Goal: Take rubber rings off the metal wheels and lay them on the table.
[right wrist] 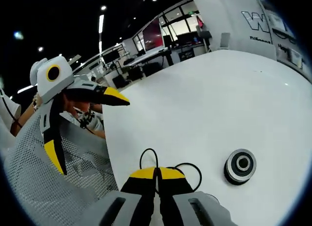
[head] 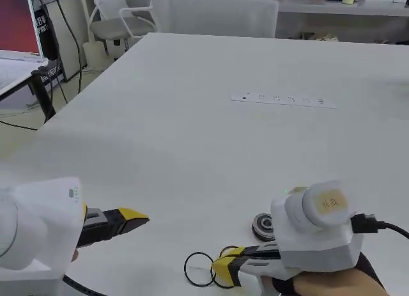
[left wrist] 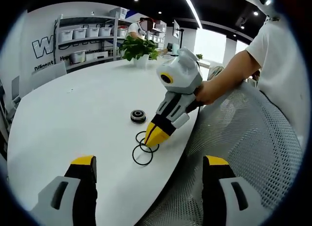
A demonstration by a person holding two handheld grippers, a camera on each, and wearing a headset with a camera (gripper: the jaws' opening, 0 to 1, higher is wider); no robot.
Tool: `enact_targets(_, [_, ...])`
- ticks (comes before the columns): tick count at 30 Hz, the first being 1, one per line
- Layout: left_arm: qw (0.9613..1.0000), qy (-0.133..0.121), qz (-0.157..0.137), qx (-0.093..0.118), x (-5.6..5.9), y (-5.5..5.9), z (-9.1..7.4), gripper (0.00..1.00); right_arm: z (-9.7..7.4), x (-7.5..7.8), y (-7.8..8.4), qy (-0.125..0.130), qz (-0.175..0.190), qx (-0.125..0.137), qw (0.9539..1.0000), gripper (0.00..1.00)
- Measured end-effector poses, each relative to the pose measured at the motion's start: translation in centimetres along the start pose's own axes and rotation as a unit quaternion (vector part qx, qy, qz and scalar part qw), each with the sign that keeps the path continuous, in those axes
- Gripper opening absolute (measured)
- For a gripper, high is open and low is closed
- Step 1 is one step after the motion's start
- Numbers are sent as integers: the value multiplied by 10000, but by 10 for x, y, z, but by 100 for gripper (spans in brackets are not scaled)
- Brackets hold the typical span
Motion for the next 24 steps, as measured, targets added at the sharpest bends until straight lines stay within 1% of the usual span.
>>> enact_targets(8, [10000, -15, -17, 21, 0, 0, 0, 88, 3, 1, 3, 79, -142, -112, 9998, 0])
enact_targets(12, [10000, -5, -12, -3, 0, 0, 0, 88, 6, 1, 7, 125, -320, -234, 9991, 0])
enact_targets(13, [10000, -4, -7, -12, 0, 0, 0, 87, 6, 0, 6, 37, -426, -182, 9989, 0])
enact_targets(14, [10000, -11, -4, -14, 0, 0, 0, 87, 5, 1, 6, 92, -379, -207, 9990, 0])
enact_targets(19, [10000, -48, -37, 55, -1, -1, -1, 87, 5, 1, 6, 88, -393, -181, 9990, 0])
enact_targets(24, [10000, -16, -21, 70, 0, -1, -1, 86, 5, 0, 6, 84, -436, -177, 9989, 0])
Point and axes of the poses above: the centre of the closed fingertips' face, and the gripper's own axes: z roughly forward along the fingers, x roughly to its right, y roughly out of its underside, the point moved 10 cm from there along -z, roughly backward along the fingers, and after that the axes turned 10 degrees about -z, right-handed, at the moved point
